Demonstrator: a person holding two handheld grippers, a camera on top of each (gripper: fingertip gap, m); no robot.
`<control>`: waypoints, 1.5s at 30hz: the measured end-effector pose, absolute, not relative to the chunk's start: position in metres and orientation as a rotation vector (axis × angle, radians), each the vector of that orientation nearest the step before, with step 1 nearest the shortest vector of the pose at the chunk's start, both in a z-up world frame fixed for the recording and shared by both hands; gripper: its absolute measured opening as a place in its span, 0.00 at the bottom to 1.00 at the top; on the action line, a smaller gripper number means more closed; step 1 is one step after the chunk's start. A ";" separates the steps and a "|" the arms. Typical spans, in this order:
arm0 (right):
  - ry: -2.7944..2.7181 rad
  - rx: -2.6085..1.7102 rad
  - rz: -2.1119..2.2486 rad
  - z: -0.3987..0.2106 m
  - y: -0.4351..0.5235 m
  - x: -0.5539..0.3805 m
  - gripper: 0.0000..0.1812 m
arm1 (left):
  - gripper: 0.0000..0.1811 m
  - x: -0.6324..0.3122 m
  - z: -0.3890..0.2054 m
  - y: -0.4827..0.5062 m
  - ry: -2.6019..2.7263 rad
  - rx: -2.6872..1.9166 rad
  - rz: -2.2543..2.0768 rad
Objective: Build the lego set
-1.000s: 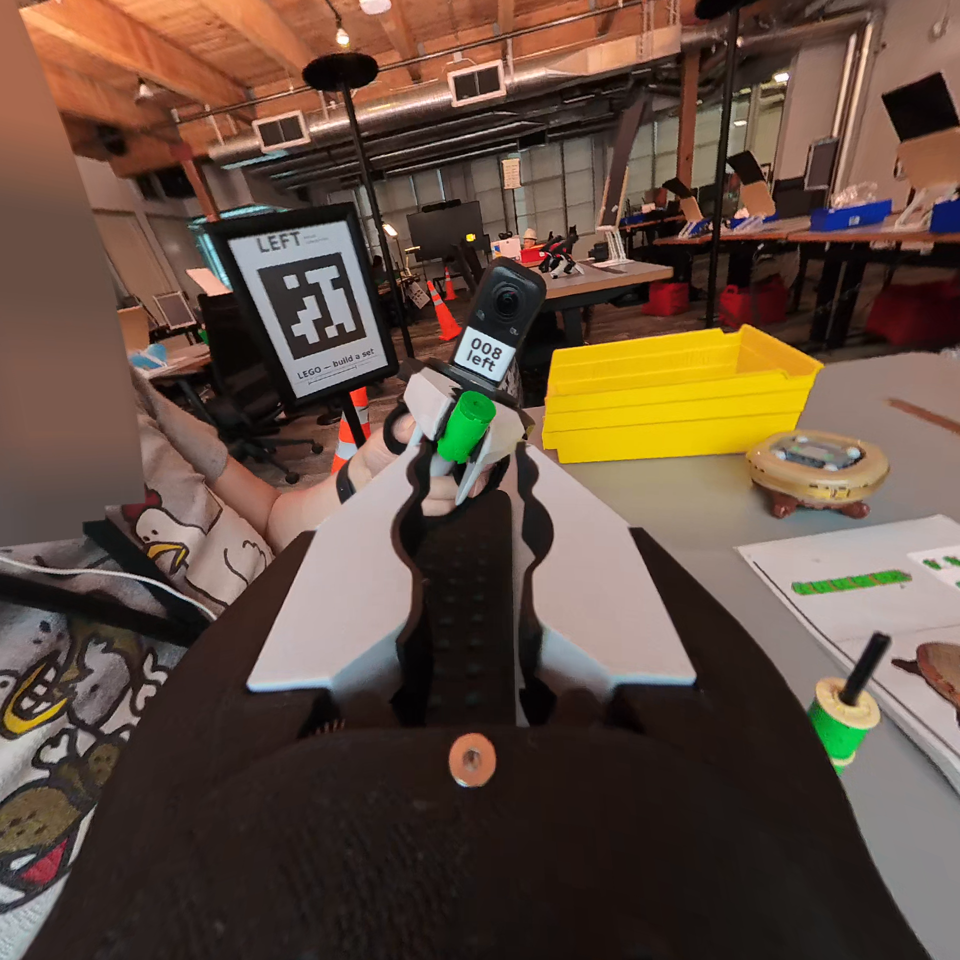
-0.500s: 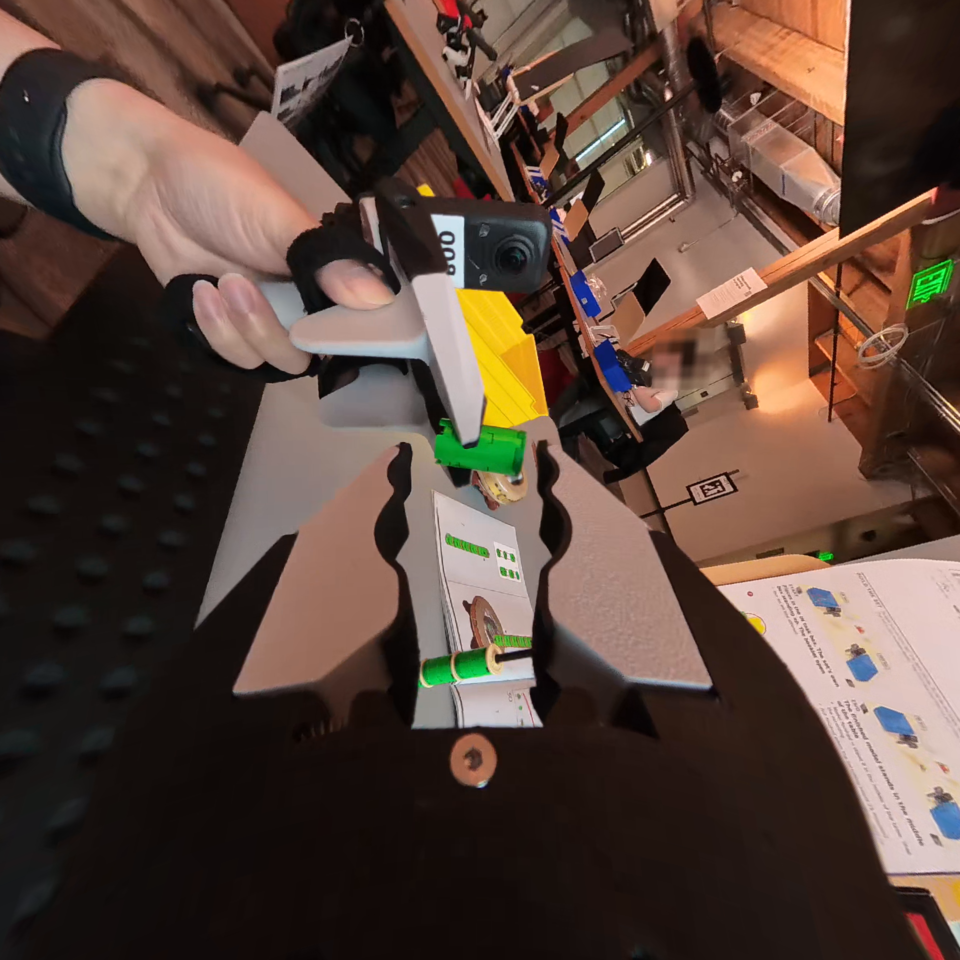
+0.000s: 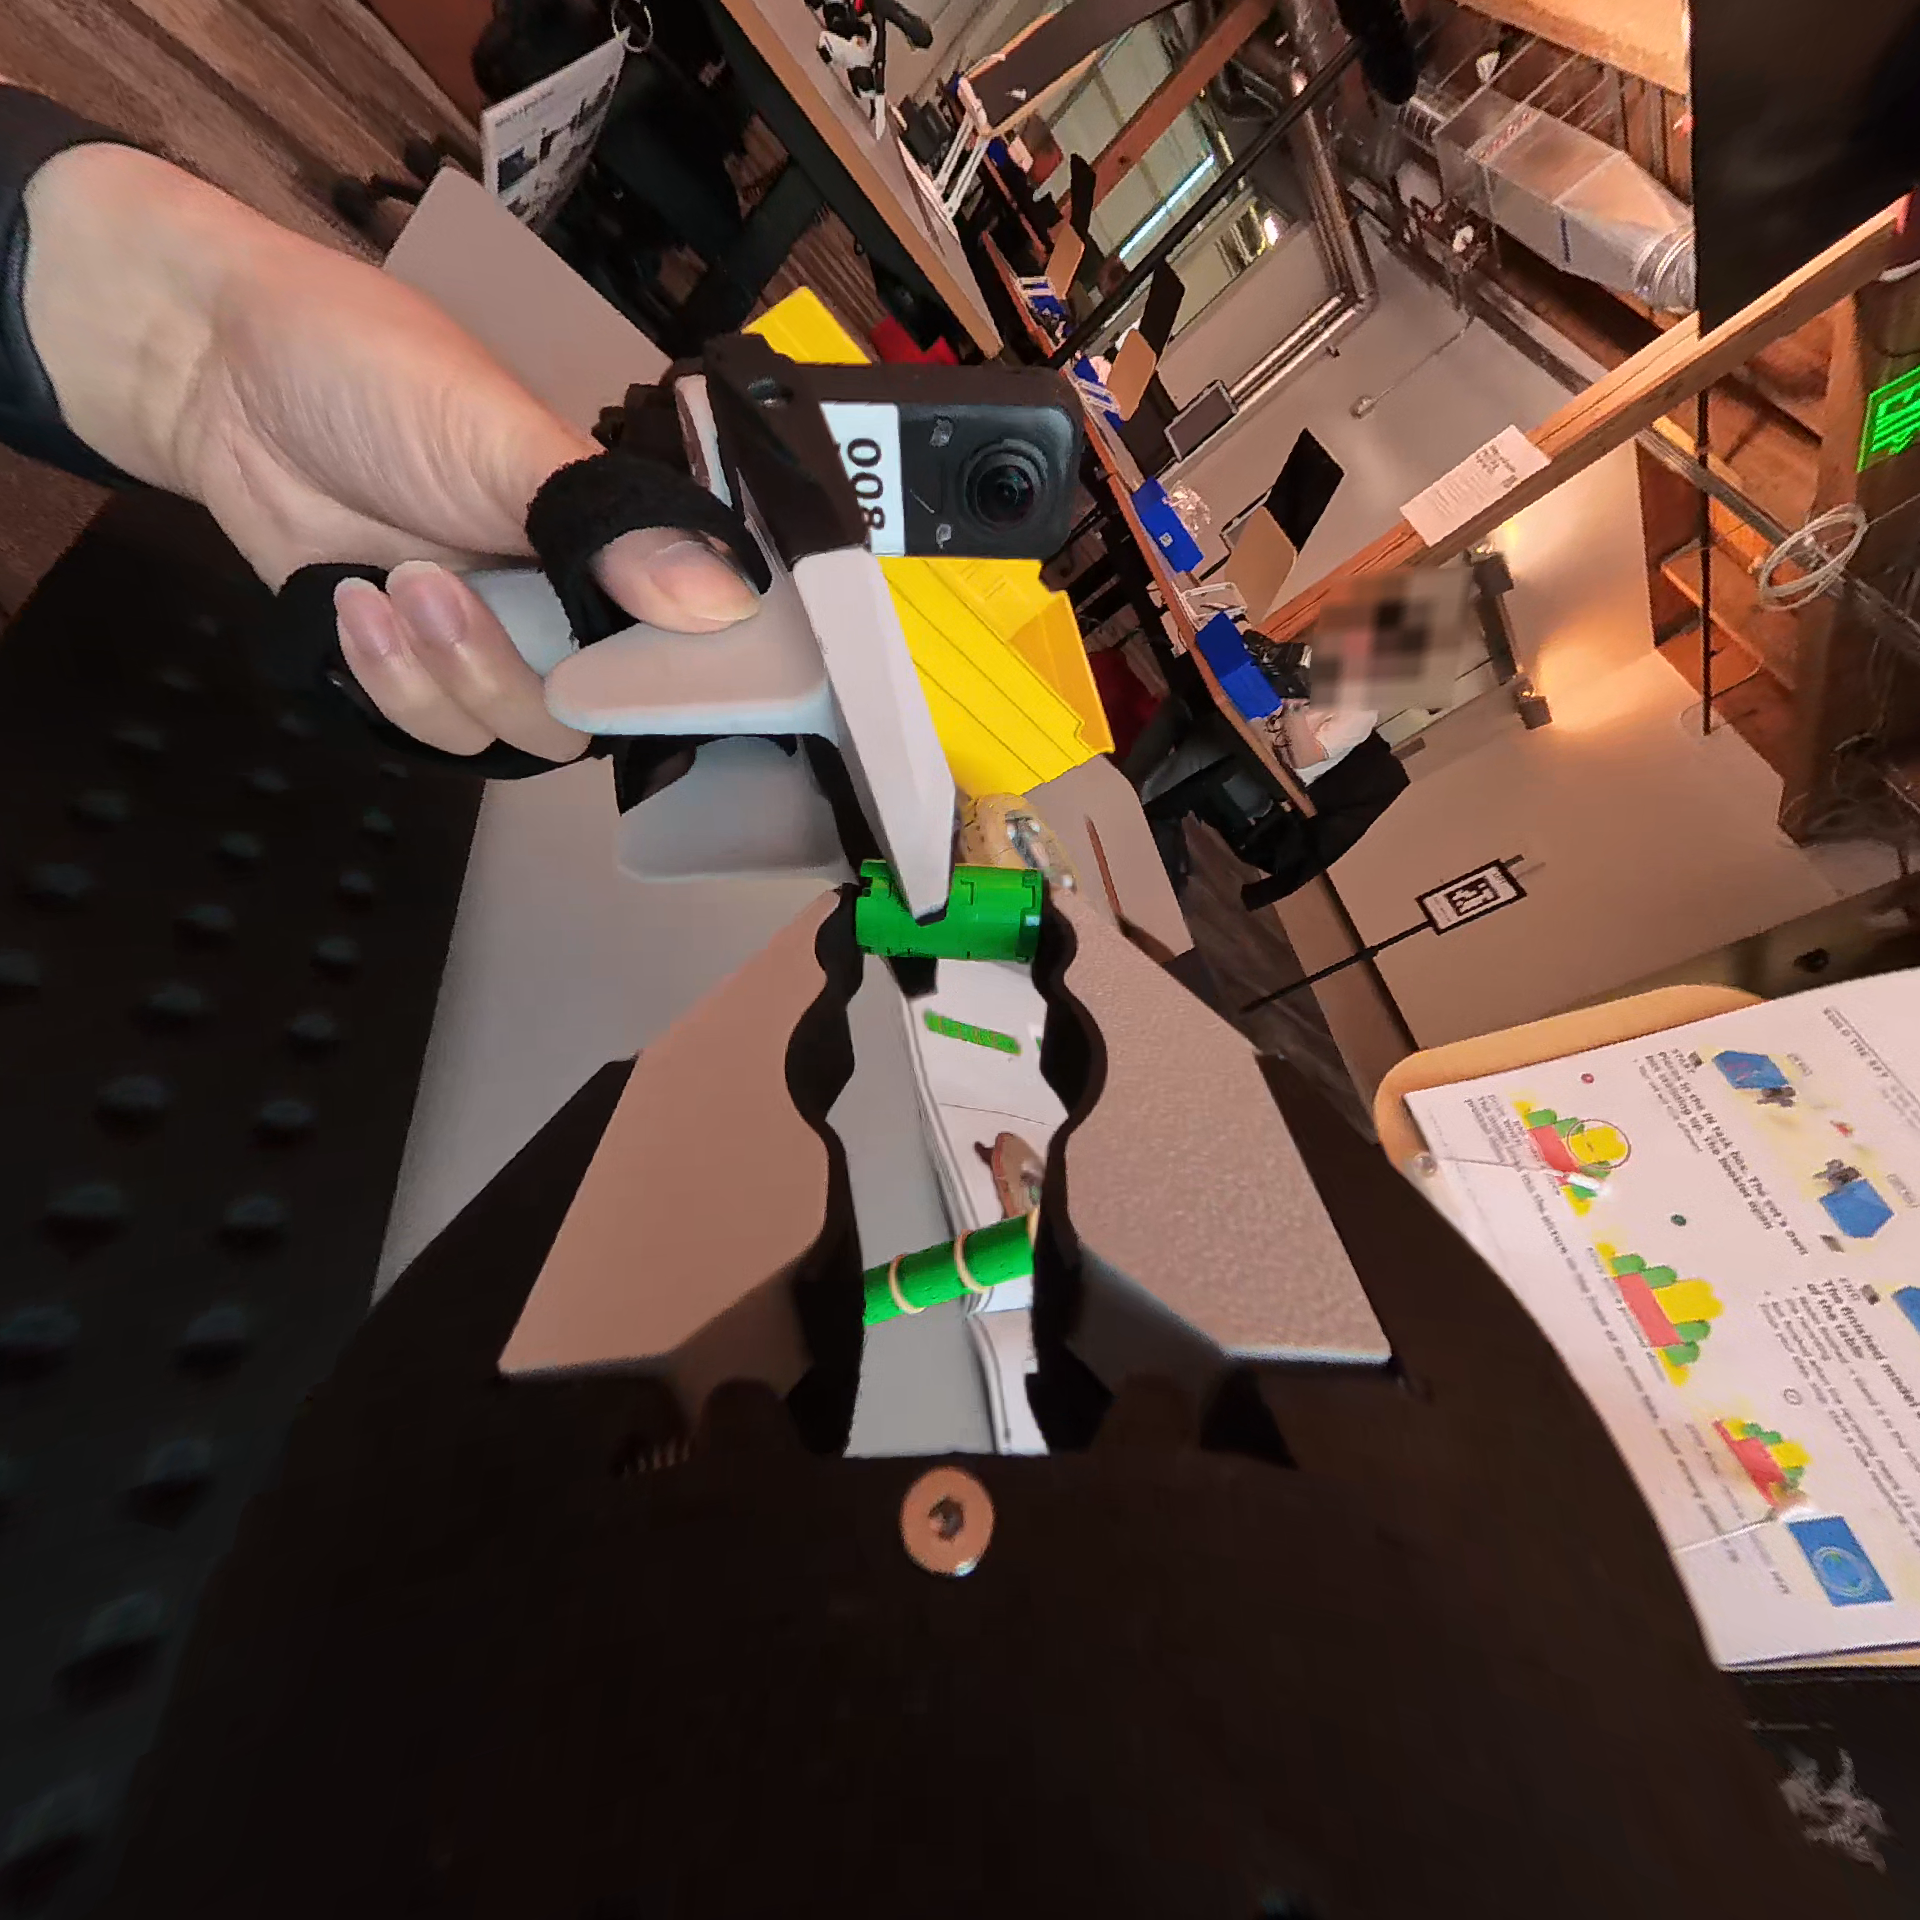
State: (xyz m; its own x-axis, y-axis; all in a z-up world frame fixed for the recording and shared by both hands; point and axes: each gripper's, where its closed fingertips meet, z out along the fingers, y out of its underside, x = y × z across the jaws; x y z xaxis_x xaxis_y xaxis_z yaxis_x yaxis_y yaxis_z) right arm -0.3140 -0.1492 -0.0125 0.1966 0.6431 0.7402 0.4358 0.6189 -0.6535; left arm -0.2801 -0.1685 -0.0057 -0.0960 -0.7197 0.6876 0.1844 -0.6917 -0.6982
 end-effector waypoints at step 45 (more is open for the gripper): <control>-0.776 -1.450 1.826 -0.006 -0.175 -0.272 0.16 | 0.08 -0.263 -0.018 -0.182 0.796 -1.538 -1.550</control>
